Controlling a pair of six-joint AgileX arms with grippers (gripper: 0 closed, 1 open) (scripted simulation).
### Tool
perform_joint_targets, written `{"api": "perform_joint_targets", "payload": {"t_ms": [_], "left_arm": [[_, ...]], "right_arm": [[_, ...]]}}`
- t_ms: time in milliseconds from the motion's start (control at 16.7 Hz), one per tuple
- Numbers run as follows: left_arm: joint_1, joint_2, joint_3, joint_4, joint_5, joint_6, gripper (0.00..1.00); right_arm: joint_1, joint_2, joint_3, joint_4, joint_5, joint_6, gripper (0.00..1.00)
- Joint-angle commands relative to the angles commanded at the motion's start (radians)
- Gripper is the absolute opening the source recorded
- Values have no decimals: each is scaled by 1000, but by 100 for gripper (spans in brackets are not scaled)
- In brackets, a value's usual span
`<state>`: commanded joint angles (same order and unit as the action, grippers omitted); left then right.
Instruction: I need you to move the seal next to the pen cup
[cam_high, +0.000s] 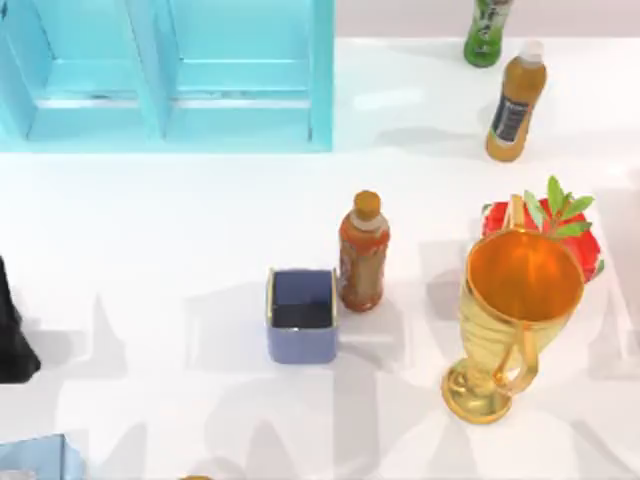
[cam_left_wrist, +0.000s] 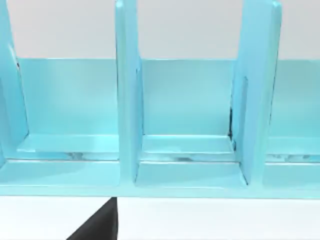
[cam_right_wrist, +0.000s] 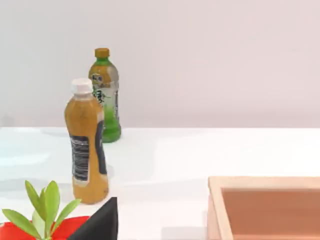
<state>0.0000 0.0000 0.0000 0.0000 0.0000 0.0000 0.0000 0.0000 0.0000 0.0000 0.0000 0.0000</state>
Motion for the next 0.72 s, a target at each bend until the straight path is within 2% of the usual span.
{"api": "perform_joint_targets", "payload": {"t_ms": [360,720], "left_arm": [[9,101,82,-80,0,10,100],[43,502,410,-378,0,46,100]], "right_arm": [[0,0,0,0,0,0,100],[0,0,0,0,0,0,100]]}}
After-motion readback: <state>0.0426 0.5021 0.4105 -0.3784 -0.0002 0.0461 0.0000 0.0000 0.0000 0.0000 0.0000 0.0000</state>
